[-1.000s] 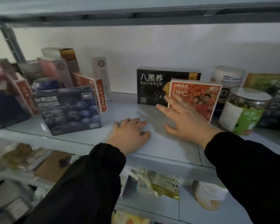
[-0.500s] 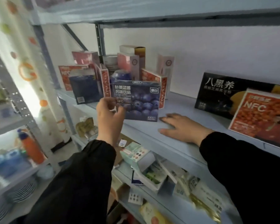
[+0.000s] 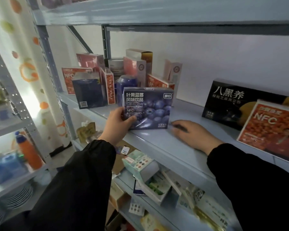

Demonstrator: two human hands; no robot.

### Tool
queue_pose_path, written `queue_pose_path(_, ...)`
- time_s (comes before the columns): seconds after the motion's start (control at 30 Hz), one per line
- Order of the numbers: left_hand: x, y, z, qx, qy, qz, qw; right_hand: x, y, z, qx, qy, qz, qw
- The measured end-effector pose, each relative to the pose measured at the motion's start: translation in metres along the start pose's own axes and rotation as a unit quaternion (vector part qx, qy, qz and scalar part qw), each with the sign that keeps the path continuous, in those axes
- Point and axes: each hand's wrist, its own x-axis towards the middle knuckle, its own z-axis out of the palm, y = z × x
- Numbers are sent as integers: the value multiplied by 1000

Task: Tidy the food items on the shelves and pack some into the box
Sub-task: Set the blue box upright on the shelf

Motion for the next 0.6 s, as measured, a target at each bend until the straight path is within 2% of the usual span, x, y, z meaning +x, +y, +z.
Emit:
queue_pose_path(0.1,-15,6,17,-152,2,0,988,-4,8,-5,148,93,34,984)
queue_pose_path(0.2,-27,18,41,-295,-34,-28,954,-12,10,-13,334,152,52,929)
queue_pose_path(0.3,-25,38,63,-305,-55,-27,950,-18,9,-22,438,164,54,882)
queue_pose_path(0.43,-18,56,93,-277,-96,-5,956,-18,17,-25,474,228,53,849)
queue_pose_path(0.6,-6,48,113,-279,-103,-24,954,-14,27,-23,457,248,62,852)
